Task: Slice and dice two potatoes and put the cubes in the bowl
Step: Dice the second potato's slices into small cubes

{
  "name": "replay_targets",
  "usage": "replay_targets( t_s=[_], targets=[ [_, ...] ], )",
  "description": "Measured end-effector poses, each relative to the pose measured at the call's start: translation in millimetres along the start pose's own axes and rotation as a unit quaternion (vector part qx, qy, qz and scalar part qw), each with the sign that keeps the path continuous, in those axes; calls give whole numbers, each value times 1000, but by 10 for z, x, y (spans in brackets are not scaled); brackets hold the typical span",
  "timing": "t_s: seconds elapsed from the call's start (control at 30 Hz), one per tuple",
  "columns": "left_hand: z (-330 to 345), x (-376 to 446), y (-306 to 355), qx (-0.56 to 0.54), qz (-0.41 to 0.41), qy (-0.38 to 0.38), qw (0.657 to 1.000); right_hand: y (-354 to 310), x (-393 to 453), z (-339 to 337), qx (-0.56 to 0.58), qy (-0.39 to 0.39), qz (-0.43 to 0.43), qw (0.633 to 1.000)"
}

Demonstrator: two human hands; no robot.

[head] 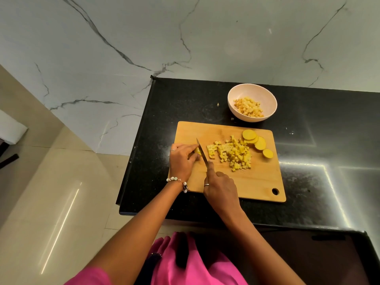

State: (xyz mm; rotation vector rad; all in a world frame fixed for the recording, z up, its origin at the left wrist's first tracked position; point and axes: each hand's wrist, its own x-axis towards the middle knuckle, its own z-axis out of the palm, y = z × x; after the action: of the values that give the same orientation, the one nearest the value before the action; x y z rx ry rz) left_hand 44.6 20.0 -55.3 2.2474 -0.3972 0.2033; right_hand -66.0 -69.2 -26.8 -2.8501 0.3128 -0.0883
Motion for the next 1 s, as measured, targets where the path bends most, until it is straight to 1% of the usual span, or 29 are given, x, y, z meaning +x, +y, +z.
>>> replay_targets(
  t_s=[0.13, 0.23, 0.27, 0.37, 0.4, 0.47, 0.5, 0.53, 0.63, 0.73, 0.83, 0.87, 1.0],
  targets=[
    [1, -4, 40, -35, -32, 7, 999, -30, 8, 1, -32, -37, -5, 999],
    [1, -6, 46, -49, -38, 16, 998, -46, 59, 67, -63, -23, -17, 998],
    [5, -7, 45, -48, -38, 18, 998, -52, 66, 84, -63, -18, -17, 998],
    [27, -13, 38, -41, -34, 24, 998, -76, 1, 41, -73, -47, -17, 996],
    [36, -14, 31, -36, -33, 25, 998, -56, -54, 44, -82, -34, -26, 996],
    [48, -10, 12, -28, -32, 26, 999, -40, -166, -29, -135, -63, -15, 989],
    [48, -10, 8, -24, -30, 26, 999, -8, -209, 14, -143, -45, -12, 989],
    [48, -10, 3, -19, -28, 23, 999, 17, -230, 61, -134, -33, -7, 990],
    [31, -23, 23, -8, -20, 15, 1000, -15, -223, -23, -99, -82, 14, 992],
    [10, -26, 25, -28, -41, 7, 999, 51, -165, -12, -37, -29, 23, 999],
    [-29, -12, 23, -43, -48, -10, 998, 100, -163, -37, -31, -25, 30, 999],
    [-45, -8, 20, -53, -56, -16, 997, 121, -166, -14, -17, -11, 32, 999],
    [-135, 26, 12, -134, -102, -26, 985, 98, -154, -6, 29, 9, 12, 999]
  ],
)
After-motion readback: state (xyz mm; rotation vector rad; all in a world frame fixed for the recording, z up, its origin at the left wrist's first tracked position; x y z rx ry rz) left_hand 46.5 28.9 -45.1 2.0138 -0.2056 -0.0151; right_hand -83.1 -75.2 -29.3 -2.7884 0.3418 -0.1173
